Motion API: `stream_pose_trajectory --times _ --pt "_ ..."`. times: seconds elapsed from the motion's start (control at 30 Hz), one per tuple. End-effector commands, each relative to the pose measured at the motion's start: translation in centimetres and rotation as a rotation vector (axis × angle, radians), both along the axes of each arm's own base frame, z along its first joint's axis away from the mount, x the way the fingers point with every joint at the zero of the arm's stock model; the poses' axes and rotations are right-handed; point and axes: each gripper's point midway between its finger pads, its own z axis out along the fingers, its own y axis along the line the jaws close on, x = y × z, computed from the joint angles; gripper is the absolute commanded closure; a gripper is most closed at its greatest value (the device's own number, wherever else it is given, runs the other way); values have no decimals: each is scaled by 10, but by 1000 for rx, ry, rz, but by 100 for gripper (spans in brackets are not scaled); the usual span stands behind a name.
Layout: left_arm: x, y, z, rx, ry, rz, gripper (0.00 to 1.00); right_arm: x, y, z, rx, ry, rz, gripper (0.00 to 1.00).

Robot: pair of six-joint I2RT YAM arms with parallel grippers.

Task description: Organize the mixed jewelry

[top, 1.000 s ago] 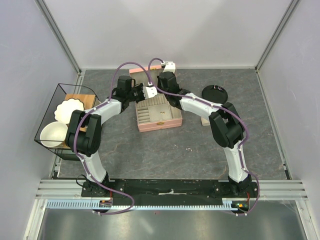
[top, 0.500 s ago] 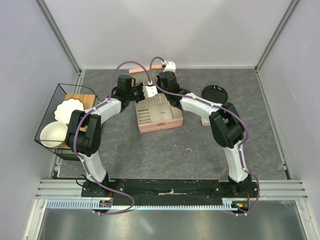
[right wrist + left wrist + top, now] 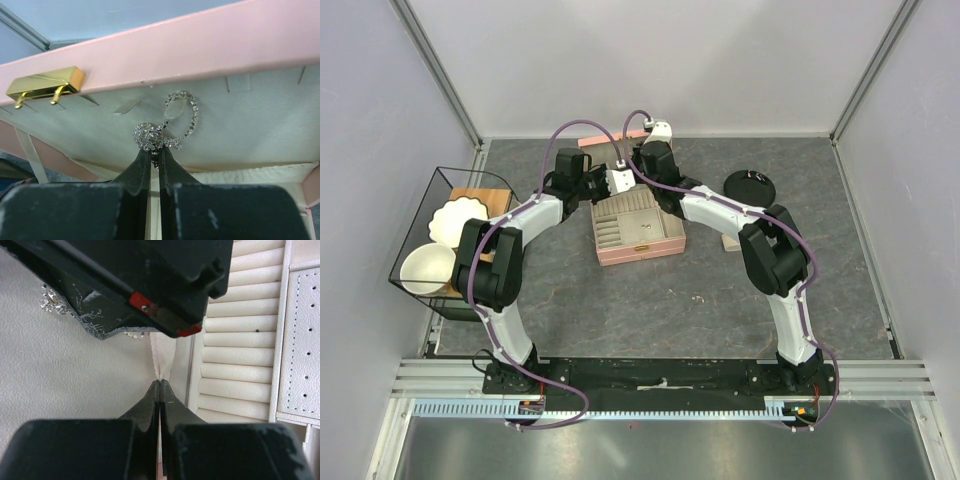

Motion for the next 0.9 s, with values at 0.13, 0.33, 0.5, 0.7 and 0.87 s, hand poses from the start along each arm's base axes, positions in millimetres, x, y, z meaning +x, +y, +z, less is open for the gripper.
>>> stream_pose_trajectory --times 0.13,0.33,0.5,0.7,0.87 --pt "-8 -29 25 -93 -8 -97 99 3 2 56 151 -96 15 100" --pt "-10 -30 29 -99 -7 -105 98 5 2 37 133 -98 10 100" --pt "-10 -31 33 -107 -4 -105 98 4 -1 17 115 -90 -3 100" --pt "-9 -31 35 -114 2 -101 98 3 -9 -1 91 -76 -24 100" --pt "-9 -32 35 -115 8 -100 98 2 -20 -3 58 -80 -65 97"
